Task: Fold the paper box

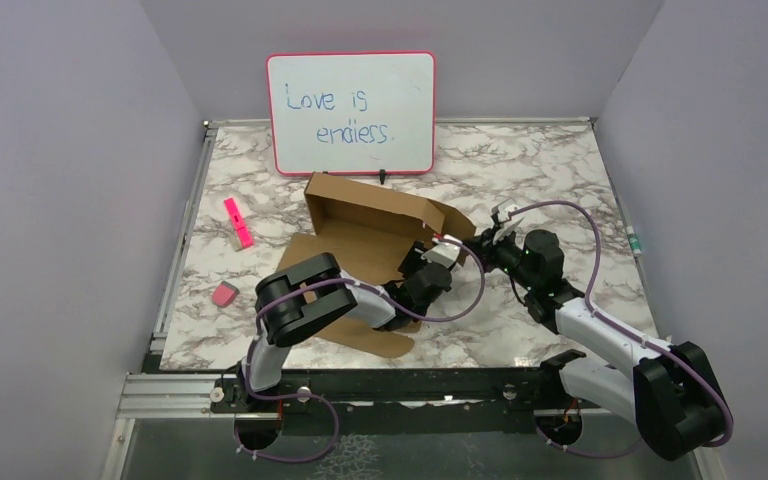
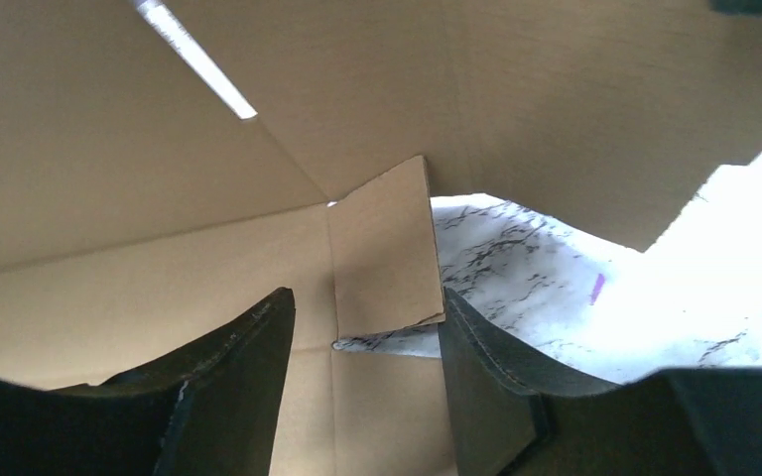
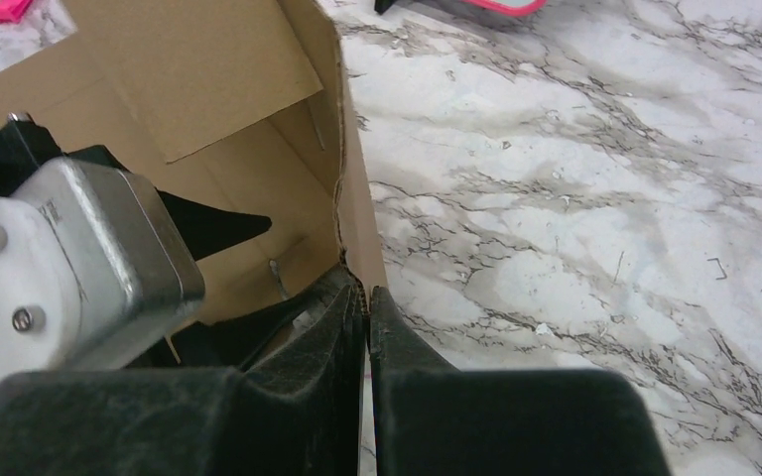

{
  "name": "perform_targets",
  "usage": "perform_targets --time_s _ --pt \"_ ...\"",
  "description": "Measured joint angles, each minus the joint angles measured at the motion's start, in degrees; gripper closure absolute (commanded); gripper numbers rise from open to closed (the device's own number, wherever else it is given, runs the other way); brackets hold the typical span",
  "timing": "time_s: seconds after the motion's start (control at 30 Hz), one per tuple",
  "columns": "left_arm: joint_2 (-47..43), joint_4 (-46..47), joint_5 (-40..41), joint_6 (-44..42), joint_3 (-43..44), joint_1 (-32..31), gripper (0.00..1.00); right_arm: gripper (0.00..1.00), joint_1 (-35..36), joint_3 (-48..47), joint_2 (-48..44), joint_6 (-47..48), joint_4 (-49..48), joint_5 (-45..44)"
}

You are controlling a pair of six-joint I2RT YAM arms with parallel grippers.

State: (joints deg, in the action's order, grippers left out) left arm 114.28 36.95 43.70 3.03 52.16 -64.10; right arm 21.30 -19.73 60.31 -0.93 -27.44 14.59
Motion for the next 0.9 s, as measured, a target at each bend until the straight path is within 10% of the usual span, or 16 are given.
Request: perform_targets --time_s 0.9 --pt "-8.33 2.99 -10.69 13.99 -11.04 8.87 0.56 0.86 0.0 -0.07 0.66 -0.94 0.07 6.1"
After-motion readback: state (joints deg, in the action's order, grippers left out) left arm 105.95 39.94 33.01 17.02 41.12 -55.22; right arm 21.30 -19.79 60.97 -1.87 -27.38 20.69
